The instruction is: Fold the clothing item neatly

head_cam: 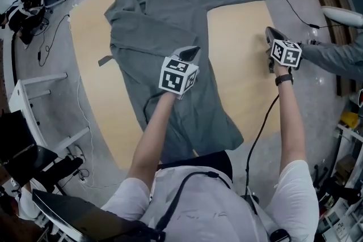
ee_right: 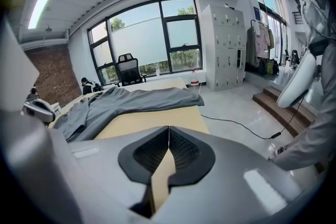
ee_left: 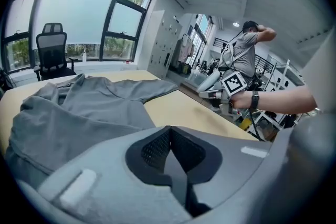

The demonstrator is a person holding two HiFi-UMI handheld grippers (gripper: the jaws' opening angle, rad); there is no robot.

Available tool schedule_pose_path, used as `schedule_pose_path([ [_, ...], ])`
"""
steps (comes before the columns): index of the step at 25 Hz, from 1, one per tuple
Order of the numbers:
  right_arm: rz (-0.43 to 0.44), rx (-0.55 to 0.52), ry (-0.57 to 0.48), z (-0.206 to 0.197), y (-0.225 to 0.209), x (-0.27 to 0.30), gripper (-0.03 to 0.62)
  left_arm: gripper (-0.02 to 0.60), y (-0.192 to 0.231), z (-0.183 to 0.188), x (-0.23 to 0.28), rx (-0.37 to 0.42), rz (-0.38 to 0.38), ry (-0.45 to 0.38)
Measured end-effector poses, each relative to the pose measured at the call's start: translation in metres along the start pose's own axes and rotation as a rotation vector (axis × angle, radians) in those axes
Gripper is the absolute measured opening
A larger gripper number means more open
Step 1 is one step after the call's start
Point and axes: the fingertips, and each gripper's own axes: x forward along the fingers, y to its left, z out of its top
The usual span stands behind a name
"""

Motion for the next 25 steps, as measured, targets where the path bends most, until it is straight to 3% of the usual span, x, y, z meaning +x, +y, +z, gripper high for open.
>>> schedule_pose_path([
  [6, 0.02, 0.126, -0.037, 0.044, -0.058, 0.061, 0.099, 0.0, 0.002, 0.013, 0.014, -0.012, -0.009, -0.011],
  [11, 0.025, 0.182, -0.031, 0.071, -0.099, 0.117, 0.133, 0.0, 0.004, 0.03, 0.026, -0.004, -0.005, -0.022],
  [16, 0.102, 0.24, 0.018, 0.085, -0.106, 0.165, 0.259, 0.0, 0.004, 0.037, 0.039, -0.027, -0.024, -0.035],
  [19, 0.096, 0.3, 0.053, 0.082, -0.117, 0.18, 0.245, 0.0, 0.003, 0.039, 0.043, -0.058, -0.045, -0.056],
  [23, 0.152, 0.553, 0.025, 0.077, -0.132, 0.19, 0.182, 0.0, 0.008, 0.037, 0.044, -0.037, -0.023, -0.055],
  [25, 0.203, 0.6, 0.05, 0.072, -0.127, 0.196, 0.161, 0.0, 0.012, 0.035, 0.046, -0.032, -0.015, -0.052],
])
